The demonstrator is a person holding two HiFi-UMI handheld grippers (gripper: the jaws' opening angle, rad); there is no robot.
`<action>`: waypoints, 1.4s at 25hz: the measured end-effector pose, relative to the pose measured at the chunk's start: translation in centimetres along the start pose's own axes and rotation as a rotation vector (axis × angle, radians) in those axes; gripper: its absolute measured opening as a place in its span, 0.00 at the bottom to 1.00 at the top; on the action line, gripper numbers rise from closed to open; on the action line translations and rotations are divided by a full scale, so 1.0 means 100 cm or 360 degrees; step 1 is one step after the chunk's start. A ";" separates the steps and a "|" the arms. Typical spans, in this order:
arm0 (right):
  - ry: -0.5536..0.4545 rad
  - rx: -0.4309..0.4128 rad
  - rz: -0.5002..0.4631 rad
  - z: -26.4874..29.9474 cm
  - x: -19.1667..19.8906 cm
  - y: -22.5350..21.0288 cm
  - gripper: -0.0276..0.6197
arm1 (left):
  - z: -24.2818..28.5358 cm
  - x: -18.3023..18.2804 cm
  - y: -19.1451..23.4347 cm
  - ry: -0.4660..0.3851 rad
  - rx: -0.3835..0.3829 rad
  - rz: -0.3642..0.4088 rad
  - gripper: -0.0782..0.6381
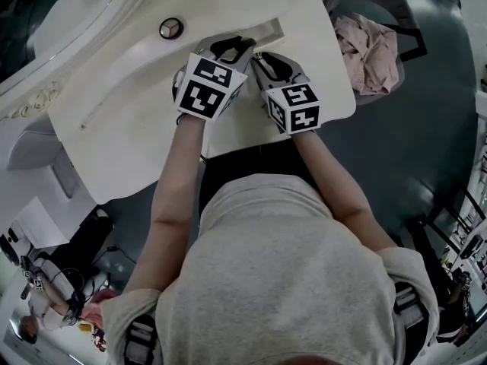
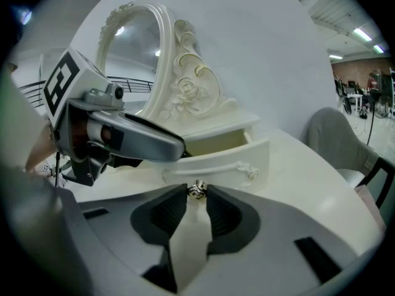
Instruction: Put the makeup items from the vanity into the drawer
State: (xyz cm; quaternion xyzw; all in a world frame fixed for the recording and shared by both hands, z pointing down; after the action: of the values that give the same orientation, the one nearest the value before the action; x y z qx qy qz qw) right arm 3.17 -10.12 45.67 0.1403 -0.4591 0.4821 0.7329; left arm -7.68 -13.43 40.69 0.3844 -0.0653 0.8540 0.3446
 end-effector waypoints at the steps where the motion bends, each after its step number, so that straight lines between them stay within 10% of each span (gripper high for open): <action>1: 0.0000 -0.0001 0.0001 0.000 0.000 0.000 0.20 | 0.001 -0.001 0.000 0.0003 0.0002 0.0001 0.25; 35: 0.0002 -0.0002 -0.0003 0.001 0.000 0.000 0.20 | -0.029 0.012 0.002 -0.0116 -0.0164 0.0055 0.27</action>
State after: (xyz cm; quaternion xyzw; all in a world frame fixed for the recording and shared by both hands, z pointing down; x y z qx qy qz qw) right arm 3.15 -10.18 45.72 0.1399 -0.4589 0.4813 0.7336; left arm -10.12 -11.92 39.55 0.3957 -0.1284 0.8408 0.3466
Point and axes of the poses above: the fingertips, and each gripper's own axes: z forward along the fingers, y to its left, x out of its underside, the point moved 8 cm from there along -z, backward along the fingers, and after that the axes turned 6 degrees about x, right-handed, at the moved point
